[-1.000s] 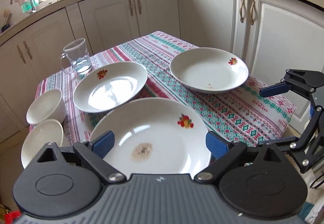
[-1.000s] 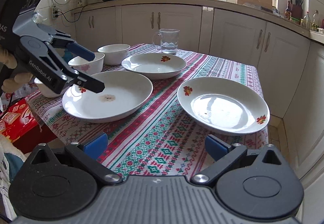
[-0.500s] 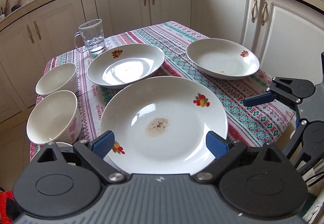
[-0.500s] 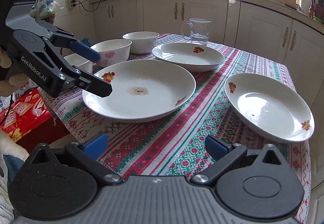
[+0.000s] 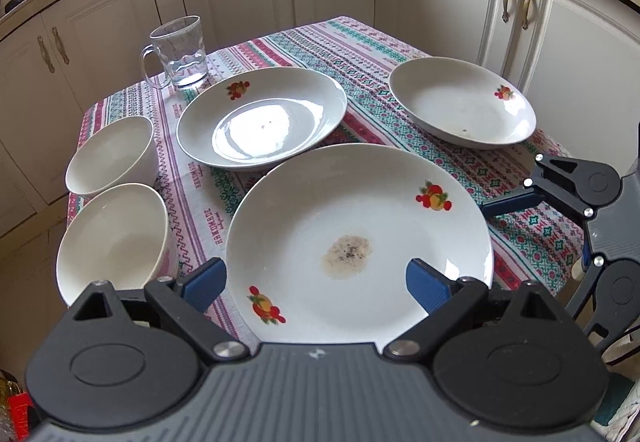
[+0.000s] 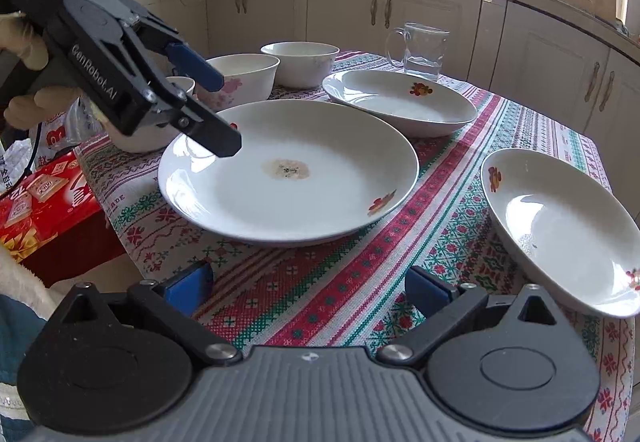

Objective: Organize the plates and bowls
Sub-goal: 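Grasp the rim of the stained flowered plate with the left gripper, then carry the stained plate with the left gripper over the other plate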

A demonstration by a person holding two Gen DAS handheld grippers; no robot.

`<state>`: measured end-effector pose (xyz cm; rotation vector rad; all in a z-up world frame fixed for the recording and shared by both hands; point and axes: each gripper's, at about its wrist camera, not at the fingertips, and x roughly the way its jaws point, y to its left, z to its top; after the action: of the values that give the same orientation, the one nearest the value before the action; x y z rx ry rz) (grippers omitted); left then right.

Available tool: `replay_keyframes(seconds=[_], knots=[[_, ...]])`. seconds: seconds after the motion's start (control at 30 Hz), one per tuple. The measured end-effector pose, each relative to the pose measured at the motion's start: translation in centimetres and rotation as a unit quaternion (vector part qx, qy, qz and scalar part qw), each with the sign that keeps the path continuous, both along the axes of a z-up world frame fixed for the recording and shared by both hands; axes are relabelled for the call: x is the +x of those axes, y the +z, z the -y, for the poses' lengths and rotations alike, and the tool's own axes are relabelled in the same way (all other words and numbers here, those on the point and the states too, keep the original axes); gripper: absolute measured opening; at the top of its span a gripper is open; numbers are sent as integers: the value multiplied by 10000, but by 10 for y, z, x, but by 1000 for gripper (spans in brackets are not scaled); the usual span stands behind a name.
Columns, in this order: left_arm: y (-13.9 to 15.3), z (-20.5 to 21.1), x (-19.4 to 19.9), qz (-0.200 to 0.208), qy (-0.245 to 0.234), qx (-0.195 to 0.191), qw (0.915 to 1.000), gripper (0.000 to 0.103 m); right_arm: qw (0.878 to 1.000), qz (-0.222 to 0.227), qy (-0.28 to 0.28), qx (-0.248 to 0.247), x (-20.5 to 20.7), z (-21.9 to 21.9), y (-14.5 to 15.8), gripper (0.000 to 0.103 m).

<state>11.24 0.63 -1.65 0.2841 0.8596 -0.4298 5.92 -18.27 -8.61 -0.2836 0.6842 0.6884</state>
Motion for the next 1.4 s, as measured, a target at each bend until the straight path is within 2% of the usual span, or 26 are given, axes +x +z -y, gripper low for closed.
replay_keyframes(seconds=[0.23,0.47,0.87,0.97,1.13,1.4], knots=[[-1,4,31,-395,-224,113,9989,96,9999,-62,128,21,4,0,0,103],[-10,7,59,-797,-338,115,9962,96,9997,59,198,103,3,-1,-2,103],[-21,9,89,-1231,-544,257,9906,94,9990,31,433,95,10,-19,-3,103],[-25,10,95,-1414,-629,223,9877,93,9989,32,456,93,11,-20,-3,103],[-27,14,102,-1639,-860,274,9823,86,9987,31,491,88,13,-22,-3,103],[-29,14,111,-1962,-1118,274,9738,86,9989,67,438,121,14,-23,-3,103]])
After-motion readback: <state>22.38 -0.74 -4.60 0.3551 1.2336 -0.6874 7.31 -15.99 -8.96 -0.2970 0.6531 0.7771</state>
